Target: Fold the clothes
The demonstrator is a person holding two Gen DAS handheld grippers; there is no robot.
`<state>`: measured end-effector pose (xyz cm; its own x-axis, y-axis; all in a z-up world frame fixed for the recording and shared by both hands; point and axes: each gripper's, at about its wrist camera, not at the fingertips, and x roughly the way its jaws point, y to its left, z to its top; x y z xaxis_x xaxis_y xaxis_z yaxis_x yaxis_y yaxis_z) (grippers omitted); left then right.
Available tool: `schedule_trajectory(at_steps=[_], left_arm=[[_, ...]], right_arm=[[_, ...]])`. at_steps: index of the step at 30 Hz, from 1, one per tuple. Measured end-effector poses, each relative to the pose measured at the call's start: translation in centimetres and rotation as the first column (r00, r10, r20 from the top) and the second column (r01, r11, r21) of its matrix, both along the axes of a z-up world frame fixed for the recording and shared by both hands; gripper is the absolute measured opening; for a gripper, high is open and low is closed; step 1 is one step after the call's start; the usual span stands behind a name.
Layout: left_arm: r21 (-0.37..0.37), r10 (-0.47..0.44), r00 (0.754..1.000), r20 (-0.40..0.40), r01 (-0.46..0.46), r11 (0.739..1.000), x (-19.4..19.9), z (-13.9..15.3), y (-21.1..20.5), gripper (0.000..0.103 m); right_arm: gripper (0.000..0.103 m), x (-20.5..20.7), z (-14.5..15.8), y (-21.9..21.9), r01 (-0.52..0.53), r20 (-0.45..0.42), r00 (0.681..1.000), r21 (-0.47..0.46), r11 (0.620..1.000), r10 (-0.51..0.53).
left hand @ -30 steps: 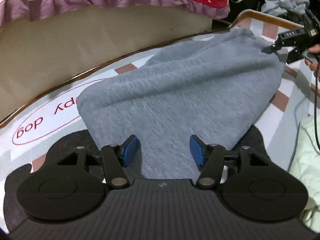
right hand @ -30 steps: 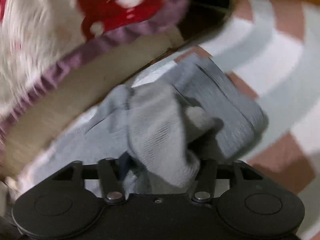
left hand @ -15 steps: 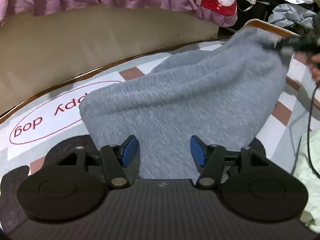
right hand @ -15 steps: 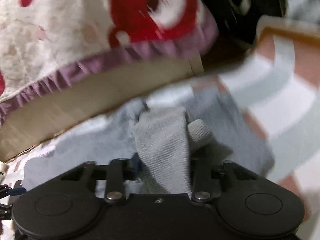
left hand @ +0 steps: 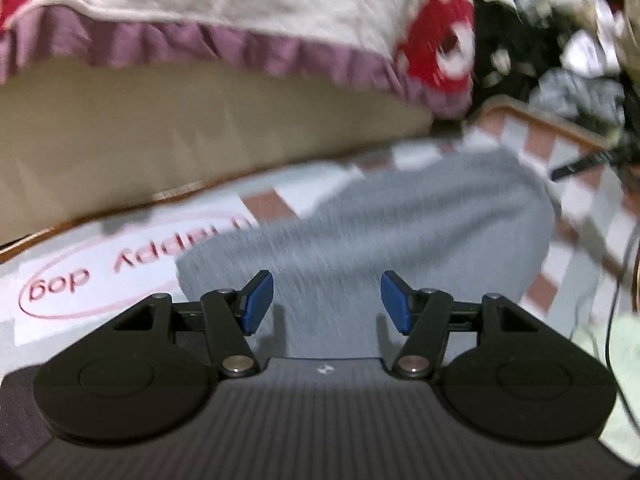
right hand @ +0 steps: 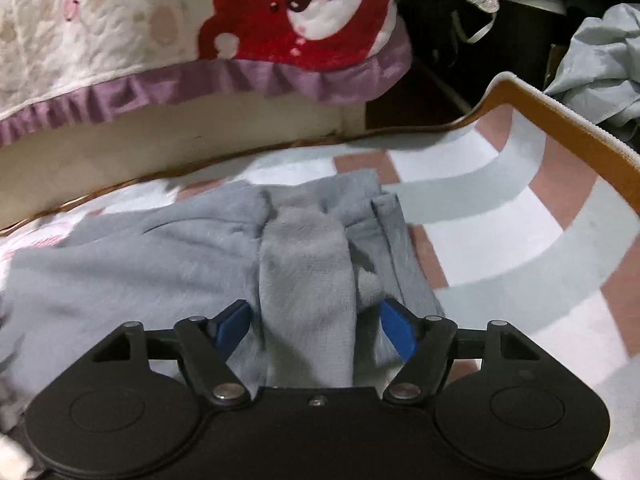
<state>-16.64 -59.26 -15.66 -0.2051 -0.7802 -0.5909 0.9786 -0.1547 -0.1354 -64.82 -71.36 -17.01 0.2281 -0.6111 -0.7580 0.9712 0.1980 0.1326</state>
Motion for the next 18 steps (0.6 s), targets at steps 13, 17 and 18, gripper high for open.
schedule_trajectory(at_steps=[13, 17, 18], left_arm=[[0.110, -0.084, 0.986, 0.143, 0.068, 0.992, -2.1, -3.0, -7.4, 0.052], [0.111, -0.111, 0.970, 0.216, 0.089, 0.990, -3.7, -2.9, -7.3, 0.000], [0.096, -0.105, 0.968, 0.226, 0.085, 0.992, -3.9, -2.6, -7.2, 0.000]], right_arm=[[0.078, 1.0, -4.3, -3.6, 0.006, 0.202, 0.979, -0.085, 0.996, 0.011], [0.034, 2.7, -5.0, -3.7, -0.069, 0.133, 0.988, -0.110, 0.992, 0.083], [0.028, 2.9, -4.3, -3.4, -0.074, 0.114, 0.989, -0.142, 0.987, 0.090]])
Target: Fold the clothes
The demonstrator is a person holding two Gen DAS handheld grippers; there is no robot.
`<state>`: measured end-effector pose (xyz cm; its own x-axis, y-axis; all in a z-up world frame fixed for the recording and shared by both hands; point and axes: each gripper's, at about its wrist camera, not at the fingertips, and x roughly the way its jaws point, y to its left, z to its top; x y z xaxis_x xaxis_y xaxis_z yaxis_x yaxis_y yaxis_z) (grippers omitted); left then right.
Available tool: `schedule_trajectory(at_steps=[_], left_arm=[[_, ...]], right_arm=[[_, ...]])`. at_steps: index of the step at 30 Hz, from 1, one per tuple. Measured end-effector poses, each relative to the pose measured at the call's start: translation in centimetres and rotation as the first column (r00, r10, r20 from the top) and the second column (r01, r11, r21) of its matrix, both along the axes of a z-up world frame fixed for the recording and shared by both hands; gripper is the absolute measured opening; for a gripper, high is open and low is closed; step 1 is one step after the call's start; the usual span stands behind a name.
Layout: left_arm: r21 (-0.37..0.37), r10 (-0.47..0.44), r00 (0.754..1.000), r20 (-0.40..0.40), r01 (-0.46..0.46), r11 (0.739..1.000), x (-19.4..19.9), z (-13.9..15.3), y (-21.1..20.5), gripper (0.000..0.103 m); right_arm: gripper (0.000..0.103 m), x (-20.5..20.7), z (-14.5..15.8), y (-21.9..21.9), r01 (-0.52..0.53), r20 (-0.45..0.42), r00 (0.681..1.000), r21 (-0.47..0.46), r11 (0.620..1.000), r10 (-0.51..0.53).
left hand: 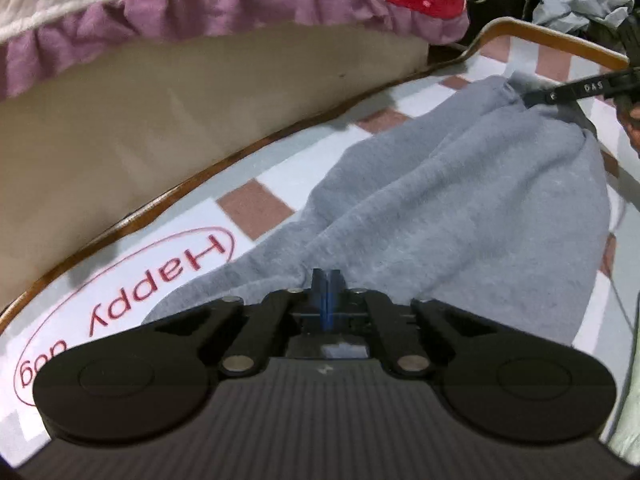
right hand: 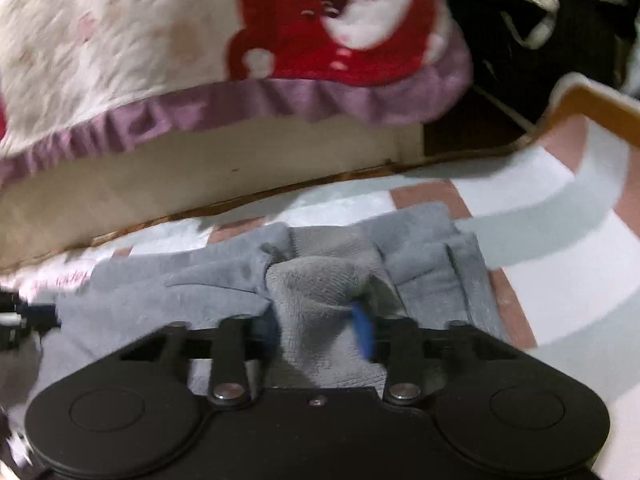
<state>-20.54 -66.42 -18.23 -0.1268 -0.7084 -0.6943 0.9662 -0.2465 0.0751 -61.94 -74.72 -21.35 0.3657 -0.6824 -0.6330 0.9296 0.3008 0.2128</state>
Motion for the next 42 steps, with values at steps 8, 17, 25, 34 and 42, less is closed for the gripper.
schedule_trajectory(at_steps=[8, 17, 25, 34, 42], left_arm=[[-0.114, 0.099, 0.991, 0.092, -0.089, 0.990, -1.2, 1.5, -1.3, 0.000], [-0.040, 0.223, 0.968, 0.118, -0.220, 0.975, -0.2, -1.5, -1.6, 0.003], [-0.059, 0.273, 0.957, -0.093, -0.279, 0.958, 0.2, 0.9, 2.0, 0.012], [-0.018, 0.197, 0.946, -0.257, -0.208, 0.978, -1.9, 1.1, 4.7, 0.022], [-0.029, 0.104, 0.990, -0.100, -0.107, 0.994, -3.5, -2.0, 5.2, 0.028]], right_arm=[[0.053, 2.3, 4.3, -1.6, 0.094, -0.139, 0.984, -0.152, 0.984, -0.116], [0.068, -0.5, 2.0, -1.9, 0.239, -0.030, 0.971, 0.052, 0.970, -0.237], [0.086, -5.5, 4.1, 5.9, 0.387, 0.198, 0.866, 0.317, 0.866, -0.460], [0.085, -4.4, -3.5, 6.6, 0.213, 0.516, 0.626, 0.609, 0.764, -0.585], [0.045, -3.0, -4.4, 6.2, 0.173, 0.605, 0.591, 0.551, 0.816, -0.533]])
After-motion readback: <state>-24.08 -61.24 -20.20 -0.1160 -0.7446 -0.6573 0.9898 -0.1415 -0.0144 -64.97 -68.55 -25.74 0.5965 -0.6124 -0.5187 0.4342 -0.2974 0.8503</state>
